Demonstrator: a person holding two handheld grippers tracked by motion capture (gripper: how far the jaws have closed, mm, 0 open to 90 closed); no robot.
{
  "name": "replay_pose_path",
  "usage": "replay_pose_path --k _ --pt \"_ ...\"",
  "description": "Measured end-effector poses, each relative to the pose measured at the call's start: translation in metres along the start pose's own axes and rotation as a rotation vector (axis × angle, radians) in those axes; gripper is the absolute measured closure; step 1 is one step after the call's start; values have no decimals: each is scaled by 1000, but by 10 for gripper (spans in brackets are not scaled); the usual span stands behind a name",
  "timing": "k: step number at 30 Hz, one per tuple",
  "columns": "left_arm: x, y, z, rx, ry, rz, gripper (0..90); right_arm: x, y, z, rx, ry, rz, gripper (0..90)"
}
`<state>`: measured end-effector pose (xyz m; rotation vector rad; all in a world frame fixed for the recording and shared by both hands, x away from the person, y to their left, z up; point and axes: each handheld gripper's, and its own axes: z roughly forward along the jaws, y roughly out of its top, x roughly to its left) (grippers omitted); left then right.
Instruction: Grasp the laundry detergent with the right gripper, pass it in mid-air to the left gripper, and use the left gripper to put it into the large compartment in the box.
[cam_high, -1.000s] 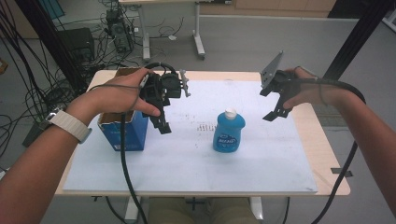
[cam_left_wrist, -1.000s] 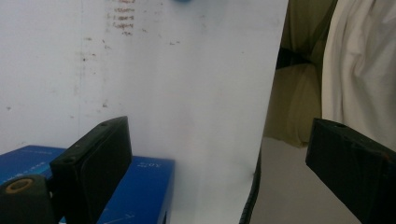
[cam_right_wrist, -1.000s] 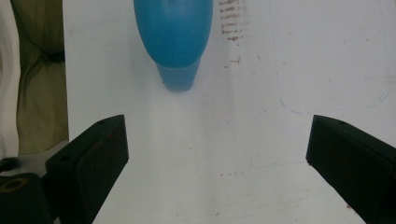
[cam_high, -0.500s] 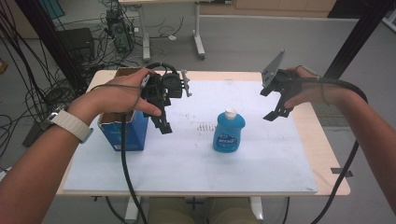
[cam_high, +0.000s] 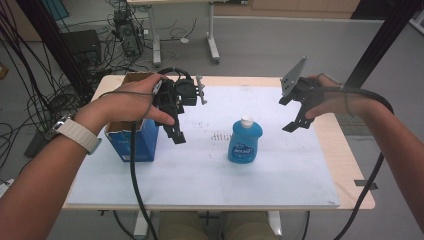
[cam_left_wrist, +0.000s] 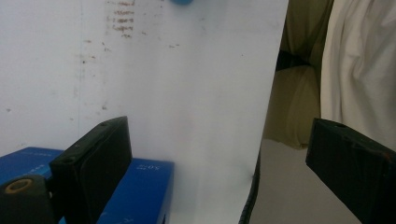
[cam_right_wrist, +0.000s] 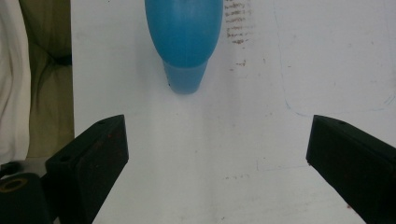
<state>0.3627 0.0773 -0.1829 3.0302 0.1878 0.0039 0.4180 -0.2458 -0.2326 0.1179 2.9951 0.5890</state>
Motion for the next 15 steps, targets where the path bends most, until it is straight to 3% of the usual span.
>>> replay_pose_path --k 15 --pt "0 2 2 8 2 4 74 2 -5 5 -36 -4 0 52"
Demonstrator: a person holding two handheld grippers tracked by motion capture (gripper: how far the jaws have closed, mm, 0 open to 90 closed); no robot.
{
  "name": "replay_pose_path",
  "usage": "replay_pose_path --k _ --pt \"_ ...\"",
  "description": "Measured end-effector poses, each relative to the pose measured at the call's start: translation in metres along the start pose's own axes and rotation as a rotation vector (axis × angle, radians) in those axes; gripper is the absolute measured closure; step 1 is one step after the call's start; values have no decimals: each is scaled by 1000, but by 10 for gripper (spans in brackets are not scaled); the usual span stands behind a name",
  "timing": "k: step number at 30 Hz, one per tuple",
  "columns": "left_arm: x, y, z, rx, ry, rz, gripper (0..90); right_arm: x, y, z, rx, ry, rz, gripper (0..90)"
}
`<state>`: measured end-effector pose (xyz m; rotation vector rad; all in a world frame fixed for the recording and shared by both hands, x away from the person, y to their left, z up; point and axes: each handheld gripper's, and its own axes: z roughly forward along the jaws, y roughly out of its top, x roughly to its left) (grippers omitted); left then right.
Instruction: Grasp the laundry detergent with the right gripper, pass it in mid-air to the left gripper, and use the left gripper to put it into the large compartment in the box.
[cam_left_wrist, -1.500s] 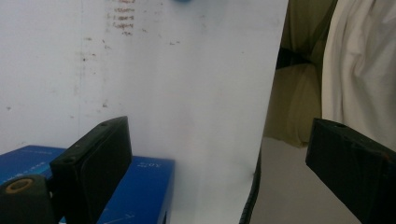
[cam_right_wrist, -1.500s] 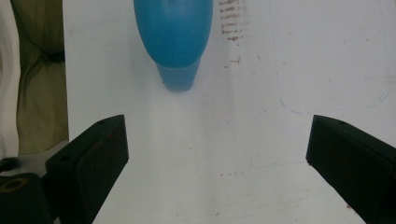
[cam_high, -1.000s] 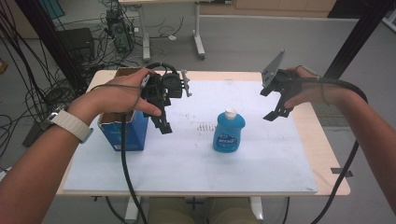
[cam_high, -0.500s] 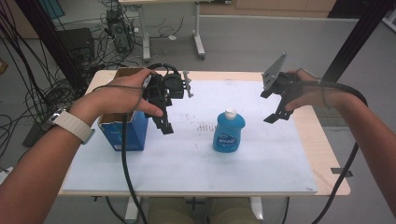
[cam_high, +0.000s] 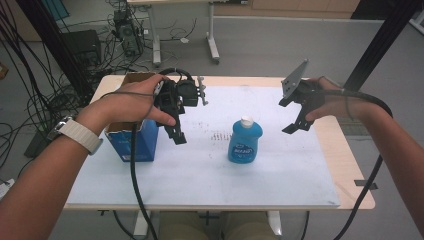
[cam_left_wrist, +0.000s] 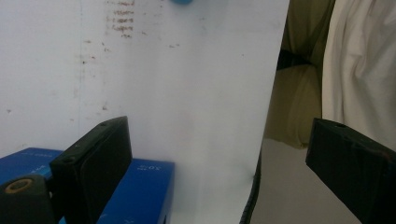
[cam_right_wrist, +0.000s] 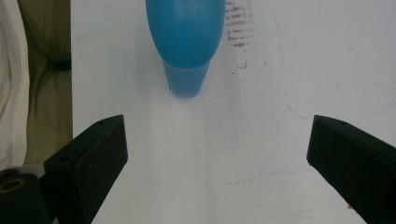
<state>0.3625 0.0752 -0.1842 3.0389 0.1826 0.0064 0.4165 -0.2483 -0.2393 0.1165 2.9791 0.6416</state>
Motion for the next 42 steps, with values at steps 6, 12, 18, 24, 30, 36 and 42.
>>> replay_pose_path --k 6,12,18,24,30,36,42 --pt "0 1 1 1 1 -1 75 1 -2 5 -3 6 1 52" --pt "1 1 1 4 5 -2 76 3 -4 8 -11 9 7 51" --pt "1 1 1 4 5 -3 76 3 -7 12 -25 10 7 50" --pt "0 2 2 4 6 -3 76 4 -10 17 -37 13 11 49" --pt "0 2 2 7 3 -2 76 5 -12 20 -46 12 16 49" --pt "1 2 2 4 7 -6 76 5 -14 22 -53 10 20 47" --pt "0 2 2 4 9 -5 76 6 -16 26 -62 12 22 47"
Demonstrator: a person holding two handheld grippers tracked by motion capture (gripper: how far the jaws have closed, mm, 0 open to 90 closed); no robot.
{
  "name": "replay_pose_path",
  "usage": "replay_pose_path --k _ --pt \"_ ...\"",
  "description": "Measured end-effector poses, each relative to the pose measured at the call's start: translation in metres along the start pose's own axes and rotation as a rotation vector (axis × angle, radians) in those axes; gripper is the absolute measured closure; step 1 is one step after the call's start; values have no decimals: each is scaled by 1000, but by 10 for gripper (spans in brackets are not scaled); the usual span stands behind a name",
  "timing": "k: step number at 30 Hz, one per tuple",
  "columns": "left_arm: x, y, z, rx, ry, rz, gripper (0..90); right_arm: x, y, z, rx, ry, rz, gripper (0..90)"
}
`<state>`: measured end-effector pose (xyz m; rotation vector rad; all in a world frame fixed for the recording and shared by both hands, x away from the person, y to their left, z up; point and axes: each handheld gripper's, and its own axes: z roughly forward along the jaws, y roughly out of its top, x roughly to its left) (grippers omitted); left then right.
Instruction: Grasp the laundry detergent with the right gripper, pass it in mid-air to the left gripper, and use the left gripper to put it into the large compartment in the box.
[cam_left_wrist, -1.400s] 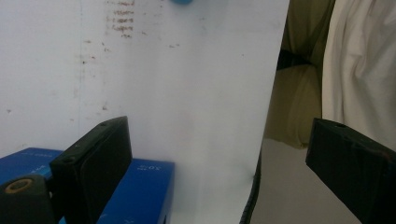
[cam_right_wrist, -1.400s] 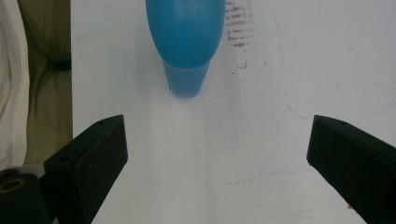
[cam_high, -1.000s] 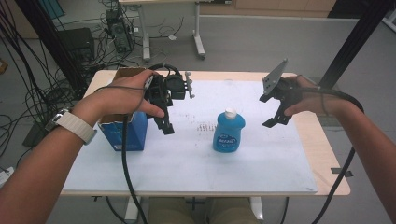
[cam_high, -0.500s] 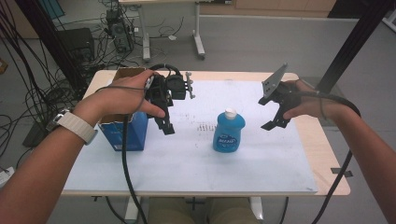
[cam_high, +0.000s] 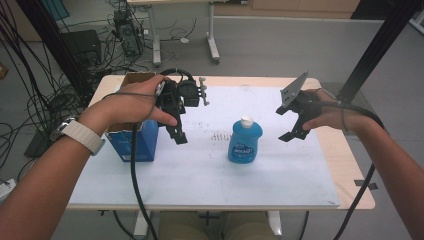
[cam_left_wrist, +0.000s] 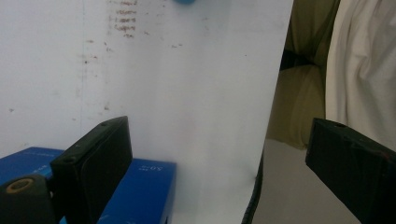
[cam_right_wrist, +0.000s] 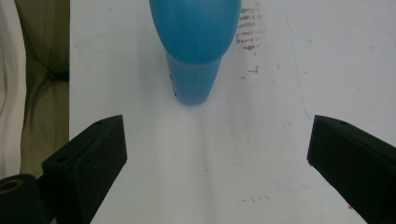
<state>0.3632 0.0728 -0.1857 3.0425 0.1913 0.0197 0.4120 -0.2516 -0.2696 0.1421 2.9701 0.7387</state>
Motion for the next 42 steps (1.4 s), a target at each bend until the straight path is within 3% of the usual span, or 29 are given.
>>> replay_pose_path --k 22,42 --pt "0 0 5 3 9 -2 78 3 -6 13 -52 -5 15 41" --pt "2 -2 10 1 -8 -8 78 5 -13 26 -83 6 21 39"
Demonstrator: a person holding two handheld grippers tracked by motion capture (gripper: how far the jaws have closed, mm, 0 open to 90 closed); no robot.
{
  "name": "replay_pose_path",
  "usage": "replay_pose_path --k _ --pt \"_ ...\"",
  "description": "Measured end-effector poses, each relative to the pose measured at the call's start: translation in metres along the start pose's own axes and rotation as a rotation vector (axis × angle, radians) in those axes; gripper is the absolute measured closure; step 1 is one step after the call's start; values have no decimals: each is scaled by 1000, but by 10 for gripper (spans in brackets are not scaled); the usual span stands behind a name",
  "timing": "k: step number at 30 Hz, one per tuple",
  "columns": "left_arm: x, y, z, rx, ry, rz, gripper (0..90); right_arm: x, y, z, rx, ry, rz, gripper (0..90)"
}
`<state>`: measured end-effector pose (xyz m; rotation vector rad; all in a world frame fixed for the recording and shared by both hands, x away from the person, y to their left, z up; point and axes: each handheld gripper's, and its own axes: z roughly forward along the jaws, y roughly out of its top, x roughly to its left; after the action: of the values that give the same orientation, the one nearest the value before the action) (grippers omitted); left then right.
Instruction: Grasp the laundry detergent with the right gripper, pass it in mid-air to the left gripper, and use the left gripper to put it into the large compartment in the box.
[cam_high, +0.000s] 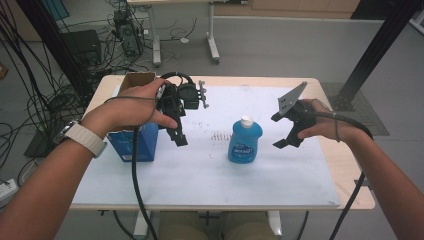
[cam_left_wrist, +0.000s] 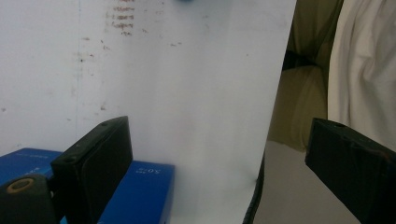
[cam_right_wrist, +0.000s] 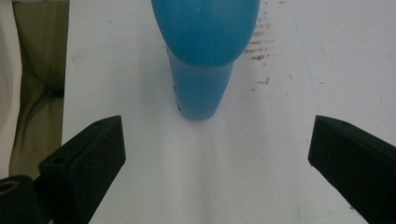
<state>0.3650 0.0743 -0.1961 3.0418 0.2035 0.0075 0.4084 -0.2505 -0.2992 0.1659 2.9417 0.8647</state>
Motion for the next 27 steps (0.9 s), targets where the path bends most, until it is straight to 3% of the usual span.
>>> replay_pose_path --k 27 --pt "2 -1 4 -8 -5 -5 78 -1 -11 16 -82 1 7 39"
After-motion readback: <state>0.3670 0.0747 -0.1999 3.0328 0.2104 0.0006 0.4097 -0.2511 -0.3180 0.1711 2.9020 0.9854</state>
